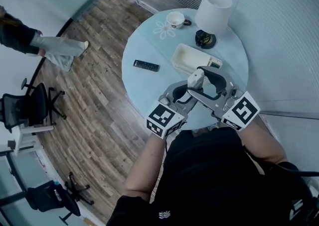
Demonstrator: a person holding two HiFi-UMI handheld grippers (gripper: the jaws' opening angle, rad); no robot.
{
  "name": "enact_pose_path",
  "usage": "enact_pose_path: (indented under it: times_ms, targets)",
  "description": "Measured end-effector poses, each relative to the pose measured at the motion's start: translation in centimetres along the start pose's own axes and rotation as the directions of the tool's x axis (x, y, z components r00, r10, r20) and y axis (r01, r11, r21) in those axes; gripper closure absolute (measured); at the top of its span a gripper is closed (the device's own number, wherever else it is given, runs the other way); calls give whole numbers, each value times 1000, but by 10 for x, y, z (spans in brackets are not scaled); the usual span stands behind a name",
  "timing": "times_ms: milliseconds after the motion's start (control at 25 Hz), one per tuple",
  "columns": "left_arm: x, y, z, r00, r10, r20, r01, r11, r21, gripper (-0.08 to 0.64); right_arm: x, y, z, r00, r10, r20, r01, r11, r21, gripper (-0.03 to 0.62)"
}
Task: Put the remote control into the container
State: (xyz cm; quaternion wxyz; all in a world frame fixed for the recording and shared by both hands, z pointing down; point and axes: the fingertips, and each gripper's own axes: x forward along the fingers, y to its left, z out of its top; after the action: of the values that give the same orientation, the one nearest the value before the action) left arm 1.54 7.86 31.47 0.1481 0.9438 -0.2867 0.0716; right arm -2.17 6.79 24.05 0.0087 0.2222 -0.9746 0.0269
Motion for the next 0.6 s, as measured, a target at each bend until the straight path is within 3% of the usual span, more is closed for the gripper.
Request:
enact_pose_path:
  times_ms: [320,480,600]
  targets:
    - [-11,-12,-2,980,-201,11,201,980,-8,443,3,12,6,992,127,-1,-127,992,6,341]
    - [-26,-27,-2,929,-370,12,370,928,-43,443,4,32,8,955,297,-21,-294,952,81,379]
    - [-37,-36,-3,894,-448,-17,447,894,-27,443,7,42,10,928,369,-42,-362,924,128,402]
